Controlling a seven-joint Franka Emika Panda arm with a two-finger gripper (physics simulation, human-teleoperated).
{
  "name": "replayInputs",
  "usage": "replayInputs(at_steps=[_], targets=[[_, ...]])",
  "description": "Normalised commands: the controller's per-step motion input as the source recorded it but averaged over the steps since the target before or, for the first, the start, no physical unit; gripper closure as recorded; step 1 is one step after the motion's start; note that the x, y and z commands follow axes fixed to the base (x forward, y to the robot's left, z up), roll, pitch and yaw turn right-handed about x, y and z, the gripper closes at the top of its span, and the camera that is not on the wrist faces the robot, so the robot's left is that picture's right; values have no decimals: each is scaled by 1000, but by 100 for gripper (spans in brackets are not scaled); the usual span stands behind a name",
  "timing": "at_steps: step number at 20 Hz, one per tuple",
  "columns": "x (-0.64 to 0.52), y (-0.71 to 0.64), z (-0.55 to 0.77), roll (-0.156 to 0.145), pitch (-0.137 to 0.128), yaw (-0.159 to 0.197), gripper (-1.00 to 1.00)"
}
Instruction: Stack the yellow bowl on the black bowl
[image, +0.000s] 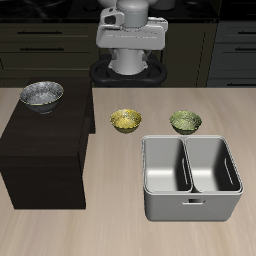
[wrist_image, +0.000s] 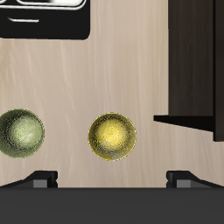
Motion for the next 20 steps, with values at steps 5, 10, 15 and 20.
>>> replayInputs(at_steps=[5, 10, 15, 20], targets=[[-155, 70, -341, -3, -10, -24, -100], [-34, 7, -180, -17, -46, -23, -100], [-84, -1, -208, -13, -87, -27, -100], [-85, 11, -127, -6, -74, -21, -100]])
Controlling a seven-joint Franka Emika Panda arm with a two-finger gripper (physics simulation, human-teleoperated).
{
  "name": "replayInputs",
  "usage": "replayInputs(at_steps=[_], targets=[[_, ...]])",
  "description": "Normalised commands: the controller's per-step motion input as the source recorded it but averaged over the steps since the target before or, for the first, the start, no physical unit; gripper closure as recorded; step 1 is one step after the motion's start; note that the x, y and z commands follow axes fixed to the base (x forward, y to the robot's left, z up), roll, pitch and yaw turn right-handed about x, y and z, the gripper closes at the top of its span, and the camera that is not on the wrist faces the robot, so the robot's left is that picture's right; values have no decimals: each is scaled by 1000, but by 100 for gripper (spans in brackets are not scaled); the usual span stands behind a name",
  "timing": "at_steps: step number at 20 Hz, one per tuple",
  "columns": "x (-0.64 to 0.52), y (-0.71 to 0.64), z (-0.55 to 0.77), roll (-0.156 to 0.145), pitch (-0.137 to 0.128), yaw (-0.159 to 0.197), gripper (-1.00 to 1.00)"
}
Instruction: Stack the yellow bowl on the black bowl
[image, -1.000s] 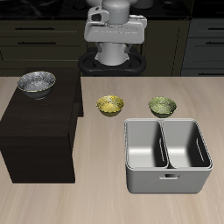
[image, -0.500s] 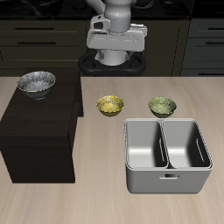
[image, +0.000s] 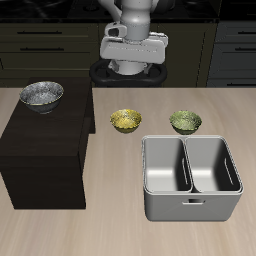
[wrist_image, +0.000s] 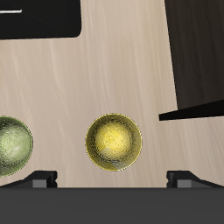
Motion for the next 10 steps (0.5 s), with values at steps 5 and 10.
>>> replayInputs(at_steps=[5, 10], targets=[[-62, 3, -228, -36, -16, 0, -100], [-28, 29, -191, 15, -2, 0, -100]])
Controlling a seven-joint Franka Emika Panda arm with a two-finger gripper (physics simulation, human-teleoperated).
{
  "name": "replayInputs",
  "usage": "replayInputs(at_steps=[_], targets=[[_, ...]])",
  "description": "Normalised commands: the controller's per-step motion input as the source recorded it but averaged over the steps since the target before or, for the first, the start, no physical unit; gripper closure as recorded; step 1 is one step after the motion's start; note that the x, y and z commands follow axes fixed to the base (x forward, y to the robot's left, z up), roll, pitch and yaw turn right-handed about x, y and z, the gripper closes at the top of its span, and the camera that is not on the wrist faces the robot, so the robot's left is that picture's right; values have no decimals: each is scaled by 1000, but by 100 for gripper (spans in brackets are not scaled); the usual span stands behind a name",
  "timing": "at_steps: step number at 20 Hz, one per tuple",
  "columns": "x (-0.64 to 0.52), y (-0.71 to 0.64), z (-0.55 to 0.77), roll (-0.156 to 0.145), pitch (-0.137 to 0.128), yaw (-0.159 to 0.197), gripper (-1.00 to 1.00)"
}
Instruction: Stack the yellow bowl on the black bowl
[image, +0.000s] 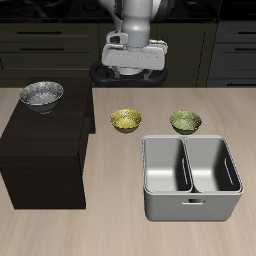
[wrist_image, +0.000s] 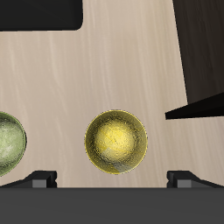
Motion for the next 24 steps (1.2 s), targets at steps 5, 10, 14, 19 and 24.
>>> replayInputs(at_steps=[5, 10, 14, 19, 24], targets=[[41, 106, -164, 0, 23, 10, -100], [84, 199, -202, 3, 25, 25, -100], [50, 80, -124, -8, 26, -5, -100], [38, 107, -218, 22, 31, 13, -100], [39, -1, -210, -18, 40, 16, -100]])
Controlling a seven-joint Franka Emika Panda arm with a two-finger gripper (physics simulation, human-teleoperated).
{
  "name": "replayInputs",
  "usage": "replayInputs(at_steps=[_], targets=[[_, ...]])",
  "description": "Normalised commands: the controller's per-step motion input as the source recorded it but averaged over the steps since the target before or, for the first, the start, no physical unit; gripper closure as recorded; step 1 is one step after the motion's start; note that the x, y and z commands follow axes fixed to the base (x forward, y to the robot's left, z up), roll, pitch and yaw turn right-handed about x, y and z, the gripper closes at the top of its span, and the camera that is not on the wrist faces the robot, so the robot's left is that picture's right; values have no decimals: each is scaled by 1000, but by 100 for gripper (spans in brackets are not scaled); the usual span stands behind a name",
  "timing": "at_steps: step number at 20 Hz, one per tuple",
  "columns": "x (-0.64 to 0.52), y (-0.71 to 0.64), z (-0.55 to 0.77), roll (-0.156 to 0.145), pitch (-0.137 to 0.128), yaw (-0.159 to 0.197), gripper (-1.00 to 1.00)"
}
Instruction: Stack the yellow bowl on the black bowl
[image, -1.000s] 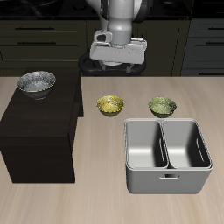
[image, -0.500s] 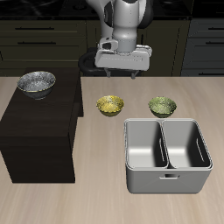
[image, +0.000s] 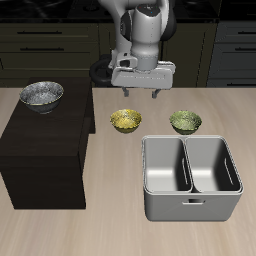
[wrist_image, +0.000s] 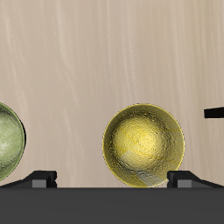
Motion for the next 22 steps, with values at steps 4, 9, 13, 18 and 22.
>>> replayInputs(at_steps=[4, 9, 13, 18, 22], targets=[[-33, 46, -113, -11, 20, -3, -100], [20, 57, -181, 17, 33, 21, -100], [16, -3, -156, 31, 28, 15, -100], [22, -56, -153, 24, 26, 3, -100], [41, -47, -123, 24, 29, -9, -100]])
